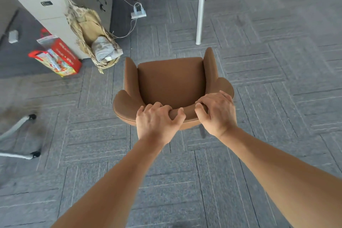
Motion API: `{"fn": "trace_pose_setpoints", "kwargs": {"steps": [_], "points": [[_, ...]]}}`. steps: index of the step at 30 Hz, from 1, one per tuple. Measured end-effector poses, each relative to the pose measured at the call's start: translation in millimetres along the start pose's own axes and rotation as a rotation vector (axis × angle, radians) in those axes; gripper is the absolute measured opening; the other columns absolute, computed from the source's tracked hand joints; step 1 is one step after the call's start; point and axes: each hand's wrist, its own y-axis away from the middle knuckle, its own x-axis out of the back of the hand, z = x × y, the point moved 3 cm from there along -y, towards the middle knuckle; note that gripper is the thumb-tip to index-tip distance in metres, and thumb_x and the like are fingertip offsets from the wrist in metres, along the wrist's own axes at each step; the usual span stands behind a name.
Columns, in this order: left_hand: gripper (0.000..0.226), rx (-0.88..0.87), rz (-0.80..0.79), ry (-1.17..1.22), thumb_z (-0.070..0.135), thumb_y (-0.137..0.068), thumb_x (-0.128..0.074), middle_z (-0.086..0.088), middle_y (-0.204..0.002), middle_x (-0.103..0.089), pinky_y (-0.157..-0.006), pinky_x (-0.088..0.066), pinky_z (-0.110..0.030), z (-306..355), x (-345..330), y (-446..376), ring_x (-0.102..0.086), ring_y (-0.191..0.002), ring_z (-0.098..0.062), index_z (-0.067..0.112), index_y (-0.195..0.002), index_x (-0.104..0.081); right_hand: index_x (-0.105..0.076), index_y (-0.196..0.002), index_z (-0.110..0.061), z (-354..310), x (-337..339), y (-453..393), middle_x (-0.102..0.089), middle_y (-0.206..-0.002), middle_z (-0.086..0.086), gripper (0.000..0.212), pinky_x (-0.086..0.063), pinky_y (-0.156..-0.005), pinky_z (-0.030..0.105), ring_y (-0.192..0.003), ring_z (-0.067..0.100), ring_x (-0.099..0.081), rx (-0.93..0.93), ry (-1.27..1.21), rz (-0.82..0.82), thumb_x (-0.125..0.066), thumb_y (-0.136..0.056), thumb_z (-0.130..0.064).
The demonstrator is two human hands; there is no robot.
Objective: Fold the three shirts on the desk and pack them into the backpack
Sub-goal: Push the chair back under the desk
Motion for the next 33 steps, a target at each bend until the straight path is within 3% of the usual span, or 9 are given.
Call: {"fn": "trace_pose_setpoints", "kwargs": {"steps": [11,19,26,33], "points": [[0.062,-0.051,0.054,-0.022,0.068,-0.089,-0.029,0.007,-0.075,-0.066,-0.081,-0.048,-0.037,-37.1,3.1,-241.7,-0.059,-0.073,-0.017,0.032,-0.078,-0.079,-0.077,-0.069,-0.022,4.4,-86.8,-223.9,-0.071,-0.07,-0.007,0.048,-0.042,-0.1,0.041,-0.078,0.019,-0.065,-0.002,-0.041,0.058,-0.037,-0.089,-0.041],[0.062,-0.04,0.057,-0.044,0.069,-0.089,-0.028,0.009,-0.077,-0.067,-0.087,-0.049,-0.038,-44.8,0.8,-414.2,-0.06,-0.076,-0.016,0.034,-0.08,-0.08,-0.075,-0.069,-0.022,27.2,-144.8,-388.2,-0.071,-0.071,-0.007,0.046,-0.038,-0.102,0.04,-0.079,0.018,-0.066,0.014,-0.039,0.059,-0.038,-0.089,-0.041],[0.063,-0.02,0.065,-0.049,0.068,-0.088,-0.026,0.011,-0.079,-0.069,-0.08,-0.048,-0.034,-49.0,5.3,-576.0,-0.06,-0.077,-0.013,0.036,-0.082,-0.081,-0.076,-0.071,-0.023,48.0,-199.9,-545.7,-0.073,-0.074,-0.008,0.044,-0.041,-0.104,0.043,-0.084,0.018,-0.068,0.022,-0.057,0.037,-0.041,-0.088,-0.043],[0.063,-0.013,0.107,-0.045,0.066,-0.087,-0.026,0.011,-0.075,-0.067,-0.068,-0.042,-0.031,-57.2,5.0,-743.6,-0.059,-0.074,-0.013,0.035,-0.08,-0.08,-0.076,-0.07,-0.023,67.2,-251.9,-708.2,-0.07,-0.07,-0.008,0.044,-0.045,-0.092,0.041,-0.075,0.017,-0.064,0.043,-0.038,-0.001,-0.04,-0.09,-0.04]]}}
